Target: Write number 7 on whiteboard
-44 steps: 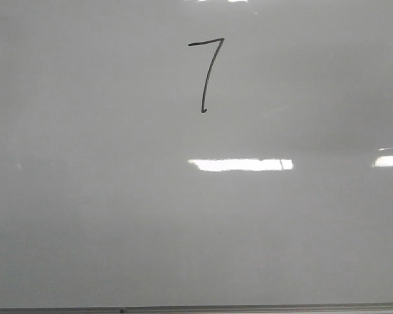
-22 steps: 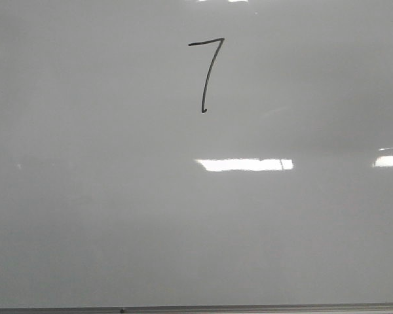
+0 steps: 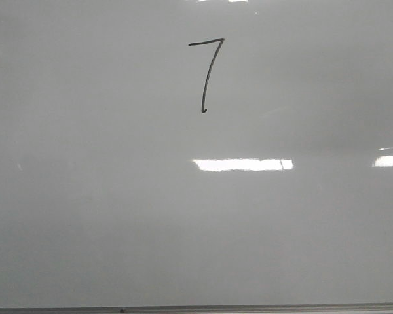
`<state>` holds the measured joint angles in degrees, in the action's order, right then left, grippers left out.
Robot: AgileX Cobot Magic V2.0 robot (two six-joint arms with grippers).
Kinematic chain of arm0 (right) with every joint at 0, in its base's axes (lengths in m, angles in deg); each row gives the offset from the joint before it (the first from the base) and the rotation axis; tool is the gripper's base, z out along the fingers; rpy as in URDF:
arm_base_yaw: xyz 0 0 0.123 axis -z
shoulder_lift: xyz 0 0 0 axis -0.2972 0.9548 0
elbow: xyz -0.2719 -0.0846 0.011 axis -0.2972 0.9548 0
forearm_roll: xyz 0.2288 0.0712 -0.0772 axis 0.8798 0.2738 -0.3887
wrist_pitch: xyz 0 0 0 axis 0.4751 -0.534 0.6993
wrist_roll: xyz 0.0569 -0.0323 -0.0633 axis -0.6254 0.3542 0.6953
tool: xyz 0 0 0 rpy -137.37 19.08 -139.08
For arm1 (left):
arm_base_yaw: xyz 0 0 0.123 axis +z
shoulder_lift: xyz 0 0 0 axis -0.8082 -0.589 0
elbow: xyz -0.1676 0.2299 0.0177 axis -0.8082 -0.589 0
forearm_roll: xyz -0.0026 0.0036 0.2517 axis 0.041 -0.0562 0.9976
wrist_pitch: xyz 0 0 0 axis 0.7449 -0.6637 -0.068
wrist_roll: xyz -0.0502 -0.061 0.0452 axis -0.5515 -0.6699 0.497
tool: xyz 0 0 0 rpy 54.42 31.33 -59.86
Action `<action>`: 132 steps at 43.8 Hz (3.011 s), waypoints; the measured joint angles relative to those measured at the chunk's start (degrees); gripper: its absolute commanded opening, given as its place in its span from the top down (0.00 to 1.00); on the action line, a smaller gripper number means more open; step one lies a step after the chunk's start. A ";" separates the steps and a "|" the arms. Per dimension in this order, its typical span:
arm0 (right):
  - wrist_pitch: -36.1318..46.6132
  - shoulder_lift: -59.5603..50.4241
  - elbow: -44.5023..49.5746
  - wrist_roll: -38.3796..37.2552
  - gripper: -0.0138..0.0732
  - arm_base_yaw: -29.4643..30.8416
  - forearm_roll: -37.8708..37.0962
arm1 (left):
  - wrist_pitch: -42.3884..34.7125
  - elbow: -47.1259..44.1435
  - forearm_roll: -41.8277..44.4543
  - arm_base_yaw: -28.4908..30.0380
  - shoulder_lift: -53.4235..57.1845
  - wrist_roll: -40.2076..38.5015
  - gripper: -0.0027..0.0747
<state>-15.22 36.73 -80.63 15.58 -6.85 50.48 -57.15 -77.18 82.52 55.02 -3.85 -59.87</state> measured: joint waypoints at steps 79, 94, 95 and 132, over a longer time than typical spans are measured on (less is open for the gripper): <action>59.29 -31.78 48.47 0.00 0.98 21.97 0.00 | -0.47 0.00 0.00 0.00 0.00 0.00 0.99; 62.71 -31.78 48.72 0.00 0.98 21.97 0.00 | -0.47 0.00 0.00 0.00 0.00 0.00 0.99; 62.57 -31.78 48.72 0.00 0.98 21.97 0.00 | -0.47 0.00 0.00 0.00 0.00 0.00 0.99; 59.97 -31.78 48.72 0.00 0.98 23.43 0.00 | -0.47 0.00 0.00 0.00 0.00 0.00 0.99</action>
<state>44.75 4.95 -31.91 15.58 16.58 50.48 -57.62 -77.18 82.52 55.02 -3.85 -59.87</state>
